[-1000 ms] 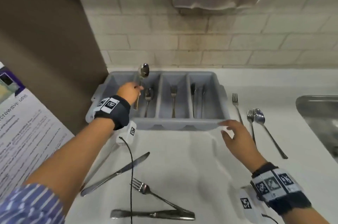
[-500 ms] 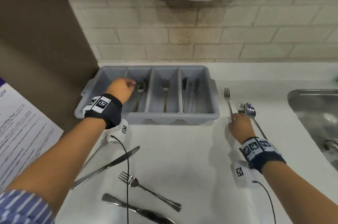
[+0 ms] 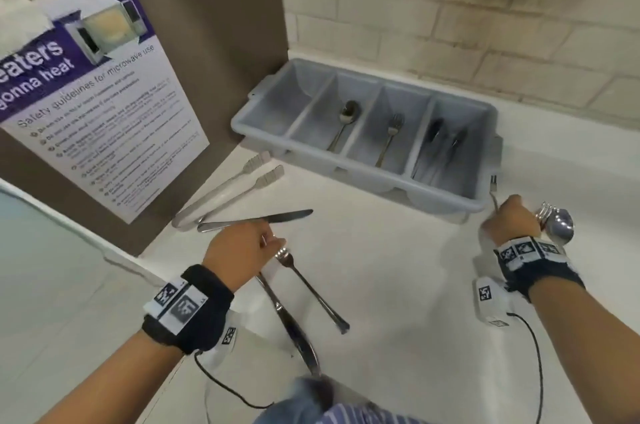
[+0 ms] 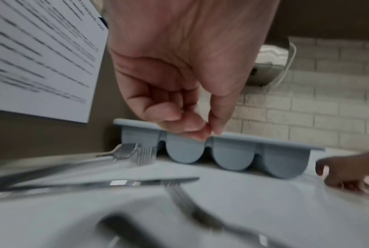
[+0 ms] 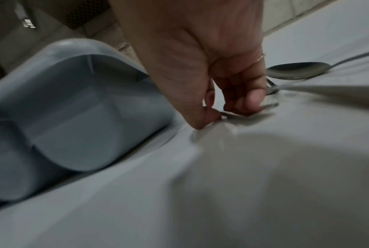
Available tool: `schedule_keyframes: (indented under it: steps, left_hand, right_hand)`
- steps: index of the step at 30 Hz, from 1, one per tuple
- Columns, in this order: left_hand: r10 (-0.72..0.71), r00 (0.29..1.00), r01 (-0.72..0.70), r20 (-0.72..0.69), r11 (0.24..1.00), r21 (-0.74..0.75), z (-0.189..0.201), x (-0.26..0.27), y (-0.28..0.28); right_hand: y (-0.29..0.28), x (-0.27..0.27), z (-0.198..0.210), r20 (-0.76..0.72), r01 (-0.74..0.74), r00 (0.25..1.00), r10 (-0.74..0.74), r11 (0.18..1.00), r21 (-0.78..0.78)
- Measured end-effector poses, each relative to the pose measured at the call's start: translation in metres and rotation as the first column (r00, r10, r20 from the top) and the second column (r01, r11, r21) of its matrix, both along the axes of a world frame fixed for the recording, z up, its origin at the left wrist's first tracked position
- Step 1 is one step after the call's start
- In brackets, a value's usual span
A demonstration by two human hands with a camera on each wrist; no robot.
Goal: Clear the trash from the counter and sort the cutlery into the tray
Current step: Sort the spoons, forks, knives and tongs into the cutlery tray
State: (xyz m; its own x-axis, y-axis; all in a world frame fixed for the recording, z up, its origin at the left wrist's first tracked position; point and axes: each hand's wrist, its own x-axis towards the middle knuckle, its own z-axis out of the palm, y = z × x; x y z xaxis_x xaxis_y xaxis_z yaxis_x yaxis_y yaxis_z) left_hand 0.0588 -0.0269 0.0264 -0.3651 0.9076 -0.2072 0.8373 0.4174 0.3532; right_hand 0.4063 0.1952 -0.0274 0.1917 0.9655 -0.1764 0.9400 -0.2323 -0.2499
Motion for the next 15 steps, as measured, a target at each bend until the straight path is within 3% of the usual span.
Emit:
schedule_keyframes:
  steps: [2,5,8,15]
  left_hand:
    - [0.011,0.999,-0.015,-0.037,0.995,-0.100,-0.017,0.008,-0.023]
    - [-0.040,0.998,0.049,0.052,0.982,-0.182,-0.035,0.021,-0.049]
    - [-0.127,0.988,0.142,0.094,0.974,-0.177,-0.046,0.024,-0.060]
    - [-0.373,0.927,0.371,0.025,0.907,-0.200,-0.049,0.014,-0.053]
  right_hand:
    - [-0.007,-0.001,-0.005,0.022,-0.048,0.999,0.048,0.999,0.015]
    - [-0.017,0.003,-0.008,0.003,-0.092,0.996,0.092,0.994,0.065]
    - [-0.026,0.010,-0.007,-0.166,-0.076,0.983,0.083,0.996,0.049]
    - [-0.055,0.027,-0.008,-0.451,0.079,0.892,-0.022,0.991,0.108]
